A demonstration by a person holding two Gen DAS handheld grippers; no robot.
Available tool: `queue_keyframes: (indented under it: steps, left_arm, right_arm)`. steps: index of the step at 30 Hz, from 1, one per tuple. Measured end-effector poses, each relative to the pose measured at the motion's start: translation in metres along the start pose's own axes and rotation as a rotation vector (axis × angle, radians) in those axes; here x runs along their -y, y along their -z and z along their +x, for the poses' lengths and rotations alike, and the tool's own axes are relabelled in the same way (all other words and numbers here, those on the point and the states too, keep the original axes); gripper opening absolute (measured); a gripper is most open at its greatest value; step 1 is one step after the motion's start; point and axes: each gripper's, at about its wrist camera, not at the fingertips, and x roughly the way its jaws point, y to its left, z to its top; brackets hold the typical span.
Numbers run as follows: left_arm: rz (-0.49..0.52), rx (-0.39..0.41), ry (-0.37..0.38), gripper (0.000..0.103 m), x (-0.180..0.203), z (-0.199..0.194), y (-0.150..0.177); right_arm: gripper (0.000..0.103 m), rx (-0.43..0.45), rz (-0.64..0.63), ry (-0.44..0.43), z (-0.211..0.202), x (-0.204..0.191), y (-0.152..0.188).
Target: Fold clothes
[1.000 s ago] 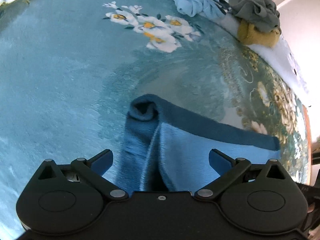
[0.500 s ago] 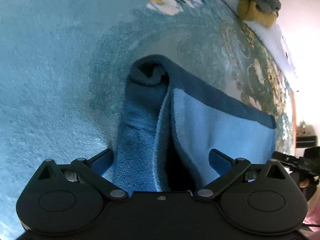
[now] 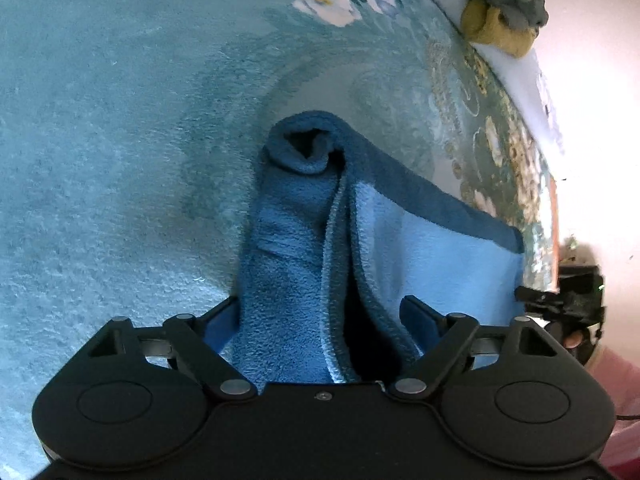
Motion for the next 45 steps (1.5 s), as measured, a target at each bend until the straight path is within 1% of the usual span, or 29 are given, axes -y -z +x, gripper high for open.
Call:
queue_keyframes:
  steps: [2,3,4,7,9,11,12,14,15,16,17,18,19,20,21,22,23,24,27,30,34,37,42,44,45]
  left_arm:
    - [0.010,0.015,-0.026,0.083,0.005,-0.003,0.002]
    - [0.004,0.034,-0.037,0.077,0.007,-0.007,0.003]
    - [-0.002,0.054,-0.048,0.074,0.009,-0.012,0.003]
    - [-0.030,0.183,-0.052,0.075,0.023,-0.039,0.010]
    - [-0.001,0.240,-0.034,0.075,0.041,-0.051,0.015]
    - [0.050,0.272,-0.009,0.075,0.063,-0.056,0.018]
    - [0.069,0.275,0.011,0.074,0.073,-0.054,0.019]
    - [0.107,0.256,0.065,0.071,0.092,-0.040,0.021]
    - [0.134,0.236,0.085,0.066,0.101,-0.031,0.022]
    - [0.150,0.211,0.093,0.055,0.107,-0.020,0.024]
    - [0.158,0.183,0.096,0.046,0.113,-0.010,0.025]
    - [0.166,0.156,0.099,0.033,0.119,0.001,0.027]
    - [0.174,0.128,0.102,0.024,0.124,0.011,0.029]
    - [0.175,0.115,0.103,0.019,0.127,0.019,0.031]
    - [0.171,0.113,0.102,0.010,0.128,0.024,0.033]
    - [0.167,0.112,0.101,0.007,0.130,0.029,0.036]
    - [0.163,0.110,0.101,0.005,0.131,0.034,0.038]
    - [0.156,0.106,0.093,0.001,0.132,0.039,0.041]
    - [0.157,0.108,0.033,0.000,0.133,0.051,0.046]
    - [0.143,0.103,-0.011,0.000,0.132,0.057,0.049]
    - [0.088,0.084,-0.053,0.000,0.122,0.063,0.050]
    - [0.073,0.072,-0.080,0.000,0.121,0.068,0.048]
    - [0.094,0.065,-0.130,0.000,0.126,0.079,0.046]
    - [0.093,0.065,-0.123,0.000,0.128,0.074,0.044]
    - [0.087,0.091,-0.097,0.000,0.130,0.066,0.041]
  right_arm:
    - [0.072,0.006,0.001,0.004,0.000,-0.002,0.002]
    - [0.072,0.011,0.009,0.003,-0.001,-0.001,0.004]
    - [0.072,0.017,0.026,-0.004,-0.003,0.001,0.005]
    - [0.071,0.038,0.073,-0.012,-0.008,0.005,0.011]
    - [0.071,0.051,0.091,-0.008,-0.010,0.005,0.016]
    - [0.071,0.065,0.106,-0.003,-0.011,0.004,0.021]
    - [0.071,0.072,0.111,0.002,-0.011,0.003,0.024]
    - [0.071,0.088,0.119,0.014,-0.010,0.002,0.028]
    - [0.070,0.094,0.121,0.018,-0.009,0.000,0.030]
    - [0.069,0.099,0.119,0.022,-0.008,-0.001,0.031]
    - [0.067,0.103,0.117,0.028,-0.006,-0.002,0.033]
    - [0.062,0.106,0.115,0.036,-0.006,-0.002,0.034]
    - [0.059,0.110,0.115,0.044,-0.006,-0.001,0.035]
    - [0.052,0.115,0.118,0.051,-0.007,0.000,0.036]
    - [0.047,0.120,0.126,0.053,-0.009,0.002,0.037]
    - [0.046,0.126,0.139,0.049,-0.010,0.004,0.038]
    - [0.043,0.129,0.144,0.044,-0.012,0.004,0.040]
    - [0.040,0.128,0.140,0.036,-0.013,0.004,0.041]
    - [0.035,0.128,0.130,0.026,-0.014,0.002,0.044]
    - [0.032,0.126,0.129,0.019,-0.014,0.004,0.044]
    - [0.030,0.123,0.132,0.049,-0.013,-0.002,0.042]
    - [0.028,0.119,0.124,0.104,-0.016,-0.020,0.041]
    - [0.026,0.108,0.083,0.163,-0.023,-0.060,0.042]
    - [0.026,0.100,0.055,0.183,-0.024,-0.076,0.043]
    - [0.026,0.098,0.038,0.191,-0.025,-0.082,0.044]
